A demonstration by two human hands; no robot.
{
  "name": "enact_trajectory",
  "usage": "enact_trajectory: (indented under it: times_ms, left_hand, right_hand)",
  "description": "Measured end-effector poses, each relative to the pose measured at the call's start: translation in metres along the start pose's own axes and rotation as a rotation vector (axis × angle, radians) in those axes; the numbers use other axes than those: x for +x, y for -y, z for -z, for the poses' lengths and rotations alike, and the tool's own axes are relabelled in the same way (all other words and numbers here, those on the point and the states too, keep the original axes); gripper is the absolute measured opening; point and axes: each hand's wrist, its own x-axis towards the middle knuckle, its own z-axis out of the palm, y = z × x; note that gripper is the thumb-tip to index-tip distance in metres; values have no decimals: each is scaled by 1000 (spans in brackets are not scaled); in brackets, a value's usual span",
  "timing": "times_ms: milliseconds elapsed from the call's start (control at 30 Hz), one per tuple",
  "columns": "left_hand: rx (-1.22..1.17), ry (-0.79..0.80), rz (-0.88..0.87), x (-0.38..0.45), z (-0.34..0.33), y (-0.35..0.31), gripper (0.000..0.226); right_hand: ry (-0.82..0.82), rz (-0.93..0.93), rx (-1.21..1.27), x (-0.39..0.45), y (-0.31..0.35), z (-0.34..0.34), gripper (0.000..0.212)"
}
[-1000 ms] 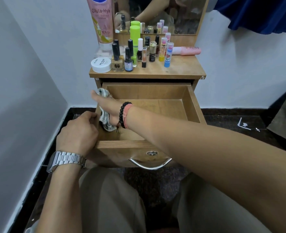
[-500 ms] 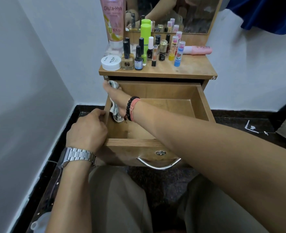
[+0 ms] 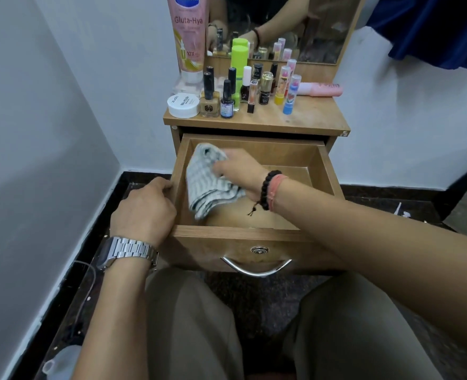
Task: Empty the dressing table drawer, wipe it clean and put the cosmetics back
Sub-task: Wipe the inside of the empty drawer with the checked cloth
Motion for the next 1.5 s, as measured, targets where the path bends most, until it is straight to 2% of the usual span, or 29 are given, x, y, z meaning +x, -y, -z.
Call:
enact_trajectory:
  times_ms: [33, 67, 167, 267, 333, 433, 567, 667, 800, 933, 1033, 1200, 1333, 1500]
  left_hand:
    - [-2, -5, 1, -1, 0, 0, 45]
    - [-5, -10, 2, -2, 1, -1, 44]
    - [-3, -5, 4, -1, 2, -1, 42]
    - [-3, -4, 2, -1, 1, 0, 43]
    - [-4, -11, 0, -1, 1, 1, 43]
    - [-3, -18, -4, 0, 1, 0, 42]
    - [-4, -16, -11, -1, 0, 1, 43]
    - [-8, -3, 8, 0, -1, 1, 45]
    - [-12, 6, 12, -1, -1, 2, 46]
    - [-18, 9, 4, 0, -1, 3, 47]
    - [-15, 10, 17, -2, 1, 1, 46]
    - [-21, 17, 7, -4, 4, -1, 45]
    - [-16, 26, 10, -4, 3, 0, 44]
    - [-17, 9, 6, -3, 1, 0, 42]
  right_hand:
    - [-13, 103, -110, -4, 3, 7, 19]
    - [44, 167, -234, -8, 5, 10, 24]
    - [293, 158, -570, -7, -2, 5, 44]
    - [295, 180, -986, 15, -18, -3, 58]
    - [235, 265, -1183, 25, -23, -15, 55]
    - [83, 404, -1205, 28, -22, -31, 37]
    - [188, 395, -1159, 26, -20, -37, 30]
    - [130, 387, -1143, 40, -19, -32, 24]
    - [-58, 334, -1145, 71, -17, -16, 32]
    - [-104, 335, -1225, 75, -25, -6, 34]
    - [-146, 217, -1326, 54, -24, 18, 25]
    - [-183, -23, -1543, 7, -38, 92, 23]
    - [-93, -40, -1623, -14, -44, 102, 21]
    - [322, -19, -1709, -51, -58, 68, 20]
